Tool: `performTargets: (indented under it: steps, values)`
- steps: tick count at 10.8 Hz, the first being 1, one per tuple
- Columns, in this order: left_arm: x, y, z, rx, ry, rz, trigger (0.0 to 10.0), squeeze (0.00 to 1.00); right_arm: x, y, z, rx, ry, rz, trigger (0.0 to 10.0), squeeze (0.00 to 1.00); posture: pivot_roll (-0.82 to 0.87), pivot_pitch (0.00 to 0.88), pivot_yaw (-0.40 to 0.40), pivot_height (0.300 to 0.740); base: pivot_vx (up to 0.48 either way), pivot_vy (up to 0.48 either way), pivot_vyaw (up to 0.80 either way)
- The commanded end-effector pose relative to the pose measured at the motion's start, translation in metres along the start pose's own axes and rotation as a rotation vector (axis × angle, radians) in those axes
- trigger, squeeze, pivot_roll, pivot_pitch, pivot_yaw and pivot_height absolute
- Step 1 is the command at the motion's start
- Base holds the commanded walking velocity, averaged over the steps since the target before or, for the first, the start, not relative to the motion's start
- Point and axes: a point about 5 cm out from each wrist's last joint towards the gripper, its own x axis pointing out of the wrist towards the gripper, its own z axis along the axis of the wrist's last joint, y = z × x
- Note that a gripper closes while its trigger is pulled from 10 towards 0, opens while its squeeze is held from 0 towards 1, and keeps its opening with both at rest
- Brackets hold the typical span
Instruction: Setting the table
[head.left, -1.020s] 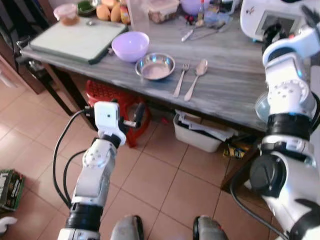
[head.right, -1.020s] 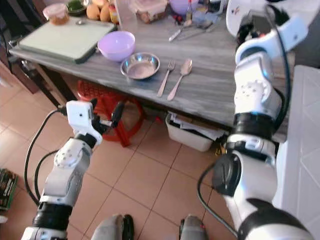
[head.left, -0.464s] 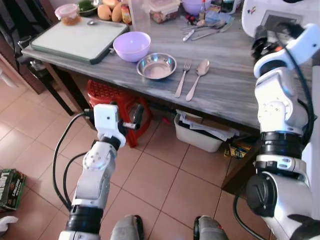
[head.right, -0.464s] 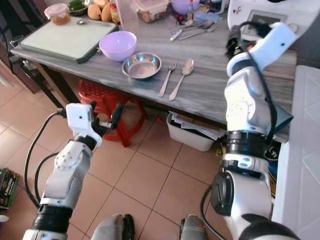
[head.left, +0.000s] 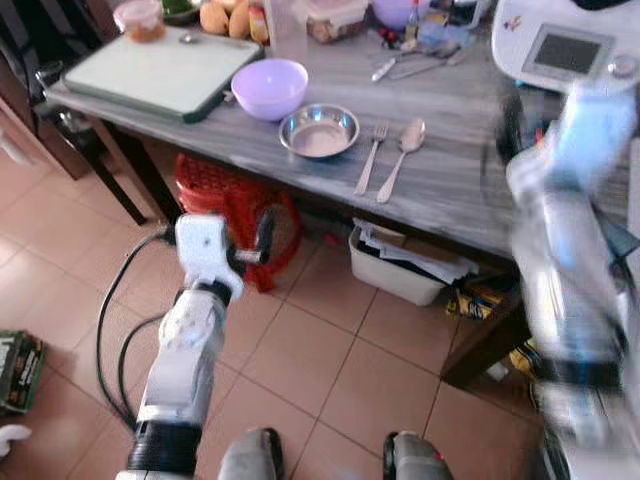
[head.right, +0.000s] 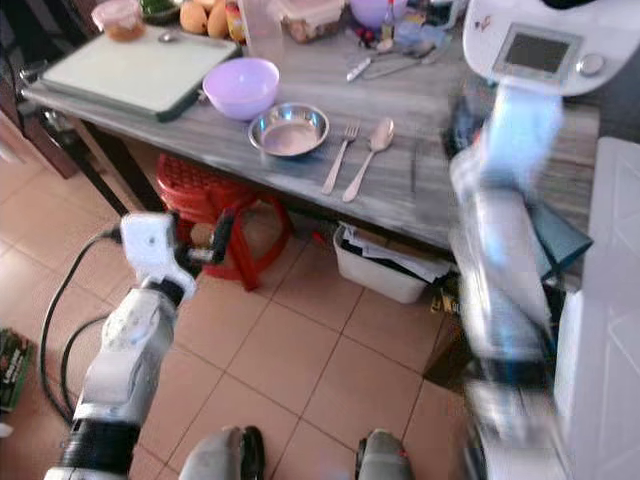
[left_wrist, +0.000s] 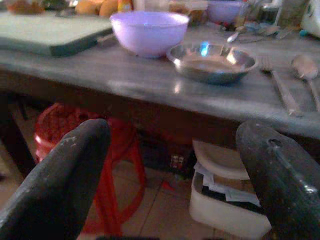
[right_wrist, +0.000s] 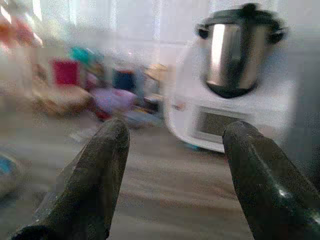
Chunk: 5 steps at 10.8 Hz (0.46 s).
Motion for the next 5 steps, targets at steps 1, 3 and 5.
performTargets:
  steps: [1,3,5]
  values:
    - [-0.002,0.002,0.003,0.005,-0.004,0.005,10.0,0.00,-0.008,-0.008,0.011,-0.078,-0.049,-0.037,10.0,0.00,-0.07,0.133,0.065,0.740,0.000,0.000,0.00]
    - [-0.002,0.000,0.003,0.005,-0.007,-0.048,10.0,0.00,-0.031,-0.022,0.001,-0.218,0.000,-0.107,10.0,0.00,-0.09,0.146,0.070,0.740,0.000,0.000,0.00]
    - [-0.001,-0.004,0.004,-0.003,-0.005,-0.065,10.0,0.00,-0.049,-0.026,-0.009,-0.177,0.086,-0.158,10.0,0.00,-0.10,0.165,0.072,0.740,0.000,0.000,0.00]
